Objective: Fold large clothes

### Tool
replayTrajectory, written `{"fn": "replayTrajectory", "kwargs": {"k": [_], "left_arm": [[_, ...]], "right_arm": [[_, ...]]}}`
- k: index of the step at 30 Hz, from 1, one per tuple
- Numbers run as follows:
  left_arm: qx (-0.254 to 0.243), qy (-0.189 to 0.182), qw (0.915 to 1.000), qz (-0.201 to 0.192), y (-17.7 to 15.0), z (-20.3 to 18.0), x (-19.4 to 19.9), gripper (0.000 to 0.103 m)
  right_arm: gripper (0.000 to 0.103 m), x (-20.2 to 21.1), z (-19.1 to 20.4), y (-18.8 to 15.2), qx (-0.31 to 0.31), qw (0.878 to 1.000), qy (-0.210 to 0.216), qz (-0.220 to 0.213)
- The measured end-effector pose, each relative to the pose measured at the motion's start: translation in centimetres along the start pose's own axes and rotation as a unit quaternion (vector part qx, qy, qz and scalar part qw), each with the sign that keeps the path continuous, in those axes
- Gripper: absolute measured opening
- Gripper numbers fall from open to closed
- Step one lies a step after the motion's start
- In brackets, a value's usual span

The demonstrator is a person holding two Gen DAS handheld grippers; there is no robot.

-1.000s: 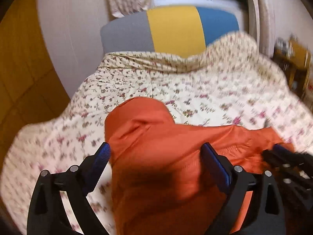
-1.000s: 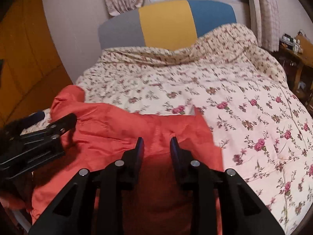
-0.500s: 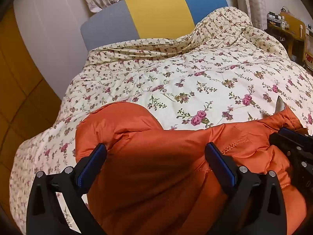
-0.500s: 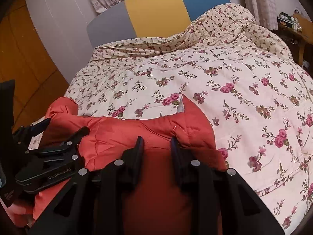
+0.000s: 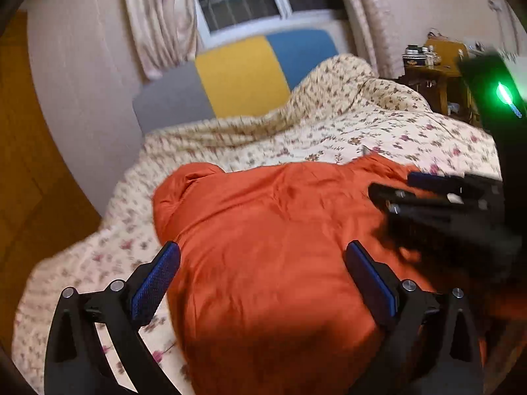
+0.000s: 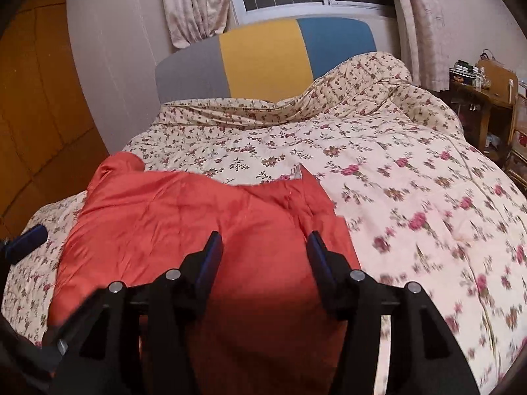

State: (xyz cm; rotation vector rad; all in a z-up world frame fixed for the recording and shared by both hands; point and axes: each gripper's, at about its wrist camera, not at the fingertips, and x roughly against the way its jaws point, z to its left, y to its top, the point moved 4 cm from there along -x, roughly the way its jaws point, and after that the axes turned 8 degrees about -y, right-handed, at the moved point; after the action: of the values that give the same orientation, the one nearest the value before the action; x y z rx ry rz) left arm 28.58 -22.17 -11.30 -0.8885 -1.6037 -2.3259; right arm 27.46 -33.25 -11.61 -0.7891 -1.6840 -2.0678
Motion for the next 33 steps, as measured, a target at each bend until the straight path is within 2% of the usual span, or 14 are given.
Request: {"fn": "replayTrajectory", "kwargs": {"k": [2, 6, 11, 19, 25, 30, 33], "left_arm": [[0.006, 0.009, 0.9998, -0.019, -1.0, -0.2, 0.7, 0.100], [0.052, -0.019, 0.9978, -0.036, -2.5, 0.5, 0.4, 0.100], [0.069, -0.051, 0.9960, -0.026, -3.0, 0.4, -1.0, 0.100], [0.060, -0.043, 0.9971, -0.019, -3.0, -0.1, -1.6, 0.100], [0.065, -0.031, 0.9971, -0.025, -3.7, -0.3, 0.4, 0.100], [0.105, -0.060, 0.9923, -0.025, -5.5, -0.5, 2.8, 0.100], [0.109, -0.073, 0.9911, -0.023, -6.1, -0.6, 3.8, 0.100]], "right_arm": [[0.054, 0.7, 0.0, -0.6, 0.002, 1.000, -0.003, -0.006], [0.054, 1.0, -0.1, -1.6, 0.003, 1.000, -0.003, -0.016], [0.055, -0.2, -0.5, -1.9, -0.008, 1.000, 0.002, -0.002], [0.056, -0.6, -0.7, -2.0, -0.013, 1.000, 0.004, 0.004], [0.058, 0.1, -0.8, -2.1, -0.012, 1.000, -0.006, -0.008], [0.063, 1.5, -0.6, -2.5, -0.008, 0.999, -0.025, -0.017], [0.067, 2.8, -0.9, -3.0, -0.021, 0.999, -0.016, -0.019]]}}
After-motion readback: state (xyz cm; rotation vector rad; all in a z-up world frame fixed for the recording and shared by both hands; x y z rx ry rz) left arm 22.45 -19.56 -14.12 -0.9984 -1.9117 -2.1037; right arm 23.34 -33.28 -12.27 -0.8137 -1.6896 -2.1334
